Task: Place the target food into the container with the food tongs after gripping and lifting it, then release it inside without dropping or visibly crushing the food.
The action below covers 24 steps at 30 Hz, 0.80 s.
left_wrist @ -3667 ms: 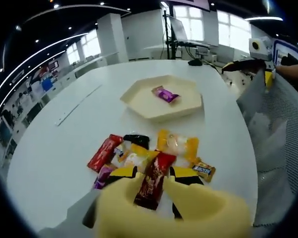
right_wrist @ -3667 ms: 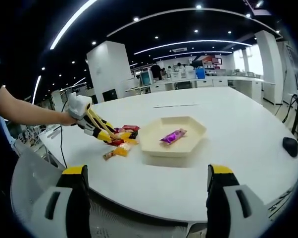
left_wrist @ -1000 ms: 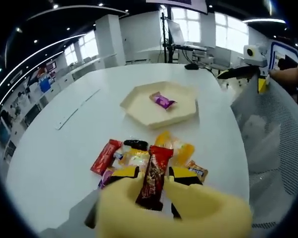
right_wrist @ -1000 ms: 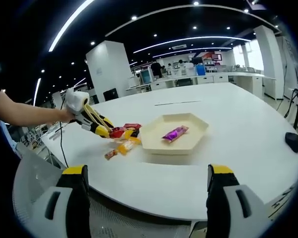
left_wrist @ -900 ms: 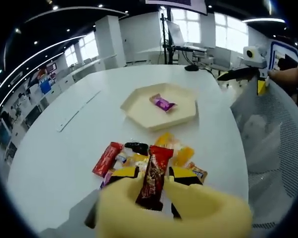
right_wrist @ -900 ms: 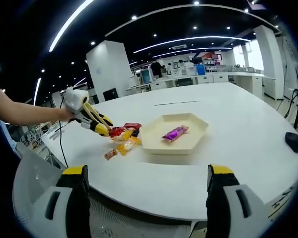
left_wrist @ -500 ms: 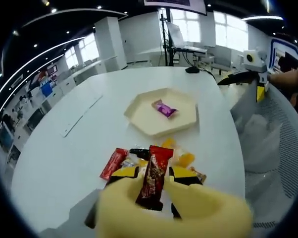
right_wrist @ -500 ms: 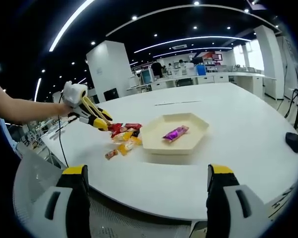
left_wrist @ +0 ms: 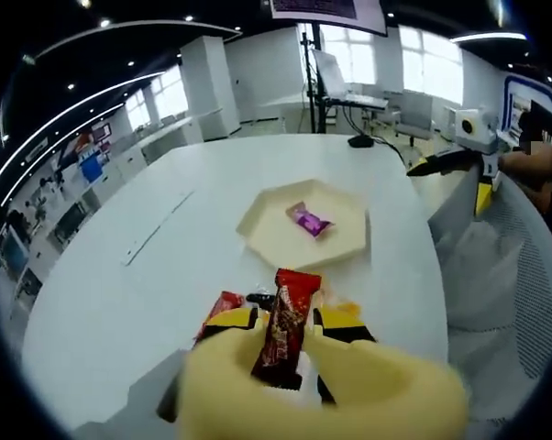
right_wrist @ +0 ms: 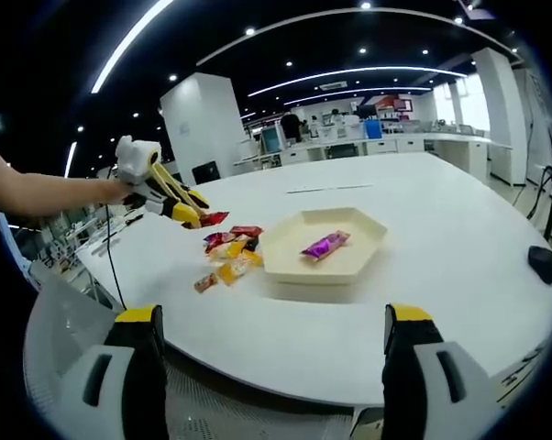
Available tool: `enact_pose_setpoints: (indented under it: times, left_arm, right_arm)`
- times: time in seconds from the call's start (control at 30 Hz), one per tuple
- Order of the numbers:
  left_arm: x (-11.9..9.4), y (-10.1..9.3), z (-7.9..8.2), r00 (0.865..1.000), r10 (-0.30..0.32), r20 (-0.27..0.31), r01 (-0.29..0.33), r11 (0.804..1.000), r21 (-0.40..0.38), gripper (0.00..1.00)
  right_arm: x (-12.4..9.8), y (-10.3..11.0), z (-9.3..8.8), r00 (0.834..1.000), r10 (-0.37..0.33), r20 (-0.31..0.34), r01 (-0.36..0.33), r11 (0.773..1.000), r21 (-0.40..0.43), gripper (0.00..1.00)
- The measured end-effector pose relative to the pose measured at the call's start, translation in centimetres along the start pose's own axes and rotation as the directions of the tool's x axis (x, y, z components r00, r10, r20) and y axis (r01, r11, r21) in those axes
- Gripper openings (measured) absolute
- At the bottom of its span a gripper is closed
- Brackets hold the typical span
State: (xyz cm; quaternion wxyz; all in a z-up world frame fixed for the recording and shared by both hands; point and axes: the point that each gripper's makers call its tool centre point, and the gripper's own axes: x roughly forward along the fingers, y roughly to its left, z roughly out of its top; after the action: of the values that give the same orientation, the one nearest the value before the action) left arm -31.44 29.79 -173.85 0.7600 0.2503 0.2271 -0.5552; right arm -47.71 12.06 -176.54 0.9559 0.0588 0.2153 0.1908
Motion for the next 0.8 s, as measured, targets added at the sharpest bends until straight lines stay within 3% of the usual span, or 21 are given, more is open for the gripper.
enact_pose_setpoints:
  times: [0.8]
  left_arm:
    - [3.8,-1.7,4.1,0.999,-0.043,-0.019,0.044,0.997,0.057,0.21]
  right_arm:
    - [-0.1,0.0,0.2,1.0,-0.003,0.012,0.003,1.0,-0.014,0.99]
